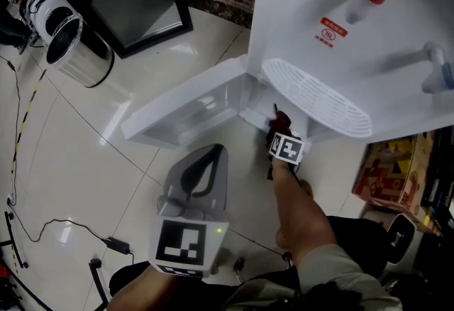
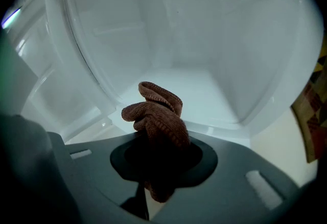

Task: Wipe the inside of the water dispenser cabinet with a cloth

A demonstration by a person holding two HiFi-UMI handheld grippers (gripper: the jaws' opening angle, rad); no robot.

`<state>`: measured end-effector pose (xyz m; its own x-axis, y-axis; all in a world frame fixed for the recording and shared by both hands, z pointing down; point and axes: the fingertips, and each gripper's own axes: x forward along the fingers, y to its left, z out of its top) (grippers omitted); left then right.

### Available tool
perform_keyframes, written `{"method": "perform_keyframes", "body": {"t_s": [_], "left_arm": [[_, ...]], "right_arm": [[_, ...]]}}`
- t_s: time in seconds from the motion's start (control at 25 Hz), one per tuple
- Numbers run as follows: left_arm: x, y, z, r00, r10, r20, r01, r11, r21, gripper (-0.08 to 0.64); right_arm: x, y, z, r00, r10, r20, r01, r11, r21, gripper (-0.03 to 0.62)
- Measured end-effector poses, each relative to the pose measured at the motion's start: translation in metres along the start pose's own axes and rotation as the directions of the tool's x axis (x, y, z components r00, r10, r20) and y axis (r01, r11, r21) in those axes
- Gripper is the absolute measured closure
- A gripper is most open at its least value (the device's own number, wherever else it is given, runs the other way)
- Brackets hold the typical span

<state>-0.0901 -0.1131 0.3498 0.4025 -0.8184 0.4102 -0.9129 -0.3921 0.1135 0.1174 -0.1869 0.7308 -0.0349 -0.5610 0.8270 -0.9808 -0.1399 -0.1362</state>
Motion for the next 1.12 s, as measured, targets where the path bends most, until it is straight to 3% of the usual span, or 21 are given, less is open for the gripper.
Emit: {"method": "perform_keyframes", "body": {"t_s": [0.52, 0.64, 0.84, 0.96, 1.12], "left_arm": [[0.009, -0.007, 0.013, 0.999, -0.003, 0.039, 0.000, 0.998, 0.059, 0.560], [0.012, -0.009, 0.014, 0.999, -0.007, 0.038, 0.005, 0.999, 0.045, 0.560], [0.017, -0.010, 0.011, 0.999, -0.015, 0.046, 0.011, 0.996, 0.092, 0.560], [0.020, -0.007, 0.009, 0.999, -0.002, 0.045, -0.003, 0.995, 0.100, 0.560], [0.022, 0.002, 0.016, 0.997, 0.012, 0.083, -0.022, 0.993, 0.112, 0.560]], "right_arm": [[-0.029, -0.085, -0.022, 0.991, -0.131, -0.038, 0.132, 0.991, 0.026, 0.489], [-0.035, -0.103, -0.026, 0.987, -0.153, -0.044, 0.154, 0.988, 0.026, 0.490], [-0.046, -0.133, -0.034, 0.980, -0.187, -0.064, 0.190, 0.981, 0.049, 0.491], [-0.046, -0.145, -0.031, 0.980, -0.182, -0.080, 0.186, 0.982, 0.039, 0.489], [-0.051, -0.147, -0.027, 0.983, -0.123, -0.135, 0.121, 0.992, -0.024, 0.489]]}}
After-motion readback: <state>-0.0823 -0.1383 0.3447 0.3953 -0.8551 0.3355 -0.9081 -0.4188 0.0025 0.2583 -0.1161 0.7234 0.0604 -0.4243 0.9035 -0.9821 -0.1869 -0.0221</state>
